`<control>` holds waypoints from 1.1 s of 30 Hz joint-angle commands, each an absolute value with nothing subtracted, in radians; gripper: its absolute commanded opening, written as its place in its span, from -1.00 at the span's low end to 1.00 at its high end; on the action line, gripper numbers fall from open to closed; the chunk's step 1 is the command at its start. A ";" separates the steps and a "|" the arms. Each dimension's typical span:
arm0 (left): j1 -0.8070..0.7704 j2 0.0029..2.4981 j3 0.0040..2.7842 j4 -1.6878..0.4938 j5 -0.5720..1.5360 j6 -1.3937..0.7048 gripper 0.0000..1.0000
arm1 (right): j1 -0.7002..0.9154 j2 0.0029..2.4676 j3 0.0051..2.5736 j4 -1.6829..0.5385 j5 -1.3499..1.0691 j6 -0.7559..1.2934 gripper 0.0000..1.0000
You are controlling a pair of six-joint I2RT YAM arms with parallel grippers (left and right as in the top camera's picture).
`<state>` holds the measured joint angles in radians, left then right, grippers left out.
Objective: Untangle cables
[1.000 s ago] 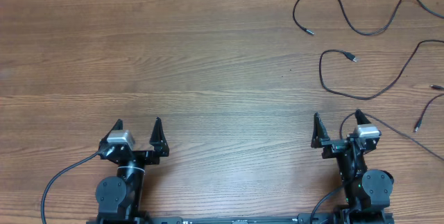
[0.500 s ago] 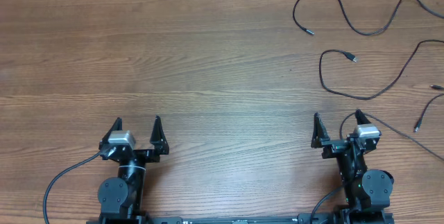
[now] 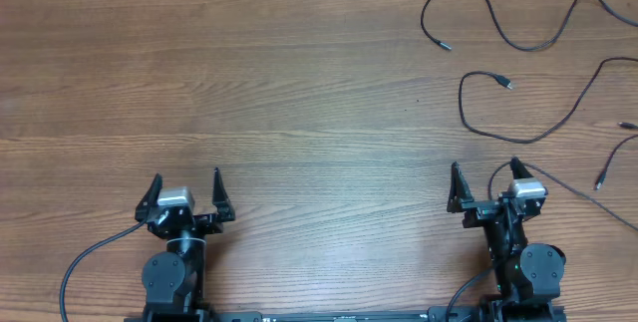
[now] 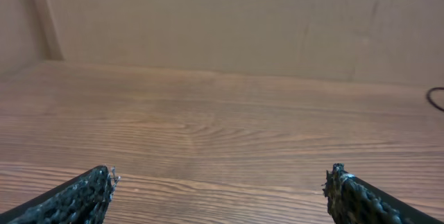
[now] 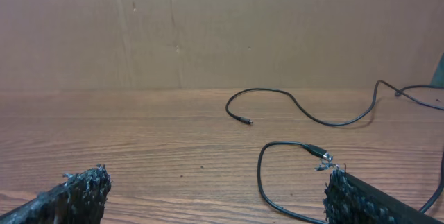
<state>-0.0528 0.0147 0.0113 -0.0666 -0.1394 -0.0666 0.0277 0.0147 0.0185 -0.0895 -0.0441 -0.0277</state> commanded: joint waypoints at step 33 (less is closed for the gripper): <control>0.008 0.003 0.005 -0.070 -0.140 -0.022 0.98 | 0.033 0.003 0.008 -0.083 -0.035 -0.035 1.00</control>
<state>0.0021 0.0147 0.0113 -0.0708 -0.1246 -0.0444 0.0280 0.0147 0.0185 -0.0891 -0.0441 -0.0296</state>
